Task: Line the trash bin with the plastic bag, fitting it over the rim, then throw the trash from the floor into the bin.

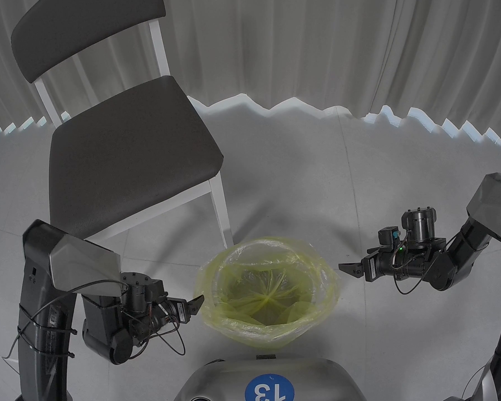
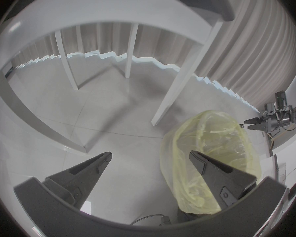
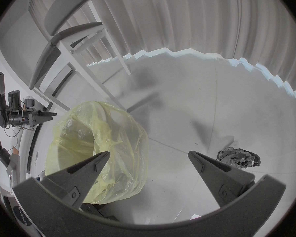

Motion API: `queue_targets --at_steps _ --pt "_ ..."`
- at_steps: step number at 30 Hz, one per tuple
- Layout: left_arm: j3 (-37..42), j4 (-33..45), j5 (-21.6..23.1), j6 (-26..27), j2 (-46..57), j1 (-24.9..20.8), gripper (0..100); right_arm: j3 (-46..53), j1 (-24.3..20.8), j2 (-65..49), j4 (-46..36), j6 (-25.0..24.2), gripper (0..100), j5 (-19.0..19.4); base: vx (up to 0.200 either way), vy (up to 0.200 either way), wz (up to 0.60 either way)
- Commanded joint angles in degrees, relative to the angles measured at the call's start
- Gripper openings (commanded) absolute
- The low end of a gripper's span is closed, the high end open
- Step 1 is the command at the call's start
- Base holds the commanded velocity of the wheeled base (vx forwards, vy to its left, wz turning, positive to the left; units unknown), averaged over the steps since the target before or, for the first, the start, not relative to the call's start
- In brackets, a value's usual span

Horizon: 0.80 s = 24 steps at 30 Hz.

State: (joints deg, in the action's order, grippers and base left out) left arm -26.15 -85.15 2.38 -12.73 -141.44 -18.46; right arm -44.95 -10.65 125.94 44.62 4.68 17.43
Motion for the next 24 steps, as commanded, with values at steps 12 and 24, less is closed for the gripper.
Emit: queue_targets --at_steps 12,24 --pt "-27.7 28.8 0.9 4.4 -5.0 -0.7 100 -3.6 1.8 4.9 0.3 0.2 100 0.9 0.0 0.0 0.0" --pt "-5.9 16.5 4.6 -0.2 11.2 4.4 100 -2.3 0.8 5.5 3.5 -3.6 100 1.9 0.0 0.0 0.0"
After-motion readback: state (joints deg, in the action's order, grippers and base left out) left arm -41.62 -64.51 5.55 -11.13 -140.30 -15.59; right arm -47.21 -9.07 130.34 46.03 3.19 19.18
